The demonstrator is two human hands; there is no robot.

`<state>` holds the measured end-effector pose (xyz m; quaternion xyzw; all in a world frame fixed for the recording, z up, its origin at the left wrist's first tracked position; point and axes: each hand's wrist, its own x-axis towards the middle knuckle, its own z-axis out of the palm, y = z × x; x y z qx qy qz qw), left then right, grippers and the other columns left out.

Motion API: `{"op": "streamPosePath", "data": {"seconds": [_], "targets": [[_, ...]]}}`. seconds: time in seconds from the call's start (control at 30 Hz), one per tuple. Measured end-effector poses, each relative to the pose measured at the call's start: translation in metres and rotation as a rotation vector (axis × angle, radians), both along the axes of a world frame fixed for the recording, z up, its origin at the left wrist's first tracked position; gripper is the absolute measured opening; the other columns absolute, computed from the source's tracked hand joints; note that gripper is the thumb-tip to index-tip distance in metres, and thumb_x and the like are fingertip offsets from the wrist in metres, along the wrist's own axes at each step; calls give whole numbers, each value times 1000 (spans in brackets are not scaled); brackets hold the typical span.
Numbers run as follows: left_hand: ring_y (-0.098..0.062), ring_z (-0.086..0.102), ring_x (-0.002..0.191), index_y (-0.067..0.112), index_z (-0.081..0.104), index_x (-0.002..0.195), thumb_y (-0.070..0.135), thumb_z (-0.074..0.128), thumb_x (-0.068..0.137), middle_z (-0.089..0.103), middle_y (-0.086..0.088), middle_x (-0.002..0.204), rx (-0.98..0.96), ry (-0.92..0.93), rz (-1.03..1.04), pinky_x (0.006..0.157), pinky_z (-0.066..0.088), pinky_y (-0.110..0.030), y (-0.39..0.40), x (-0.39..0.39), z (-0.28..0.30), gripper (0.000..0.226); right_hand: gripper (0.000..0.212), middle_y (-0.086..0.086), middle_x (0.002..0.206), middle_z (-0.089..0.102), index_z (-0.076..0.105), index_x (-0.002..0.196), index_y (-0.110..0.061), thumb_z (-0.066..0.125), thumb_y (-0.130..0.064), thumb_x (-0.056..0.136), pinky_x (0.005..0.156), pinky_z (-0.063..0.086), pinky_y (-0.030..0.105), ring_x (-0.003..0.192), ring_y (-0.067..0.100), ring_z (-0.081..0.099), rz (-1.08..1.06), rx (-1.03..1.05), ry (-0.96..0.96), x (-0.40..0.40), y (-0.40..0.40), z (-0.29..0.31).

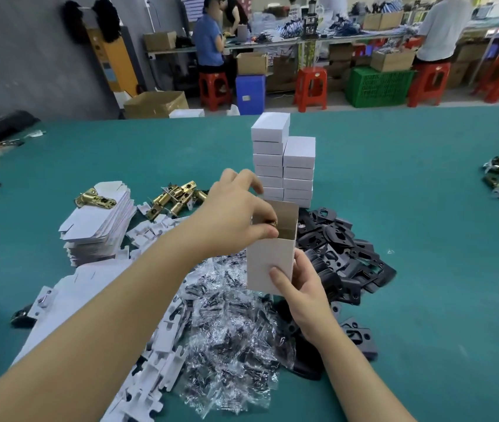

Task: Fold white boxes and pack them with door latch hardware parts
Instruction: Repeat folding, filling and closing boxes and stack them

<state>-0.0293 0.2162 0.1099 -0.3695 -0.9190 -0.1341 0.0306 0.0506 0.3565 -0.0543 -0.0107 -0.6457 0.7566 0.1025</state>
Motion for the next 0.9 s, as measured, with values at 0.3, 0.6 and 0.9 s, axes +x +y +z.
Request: {"op": "streamPosePath", "data": {"seconds": [0.3,0.6,0.9], "targets": [[-21,22,137,36,78,96,46,60,98,38,5,151,-79,-109,86,116,18,-45,-8,-9,-15,21,47,-7,114,72,57,132,-28,72,-36,88,85,60,35,105,14,69,-53,79,0,0,2,-5],[-1,56,60,25,64,91,32,56,102,65,8,83,380,-94,406,56,39,-25,-48,-58,-36,15,39,-25,111,68,52,125,-47,72,-31,96,84,60,27,102,3,68,-129,191,-27,-2,3,-13],[-18,61,97,18,64,129,23,64,98,66,-4,126,-132,-318,464,86,55,-35,-86,-74,-111,31,37,-32,108,66,51,118,-49,72,-28,97,81,59,21,100,-1,67,-153,186,-41,-4,1,-12]]}}
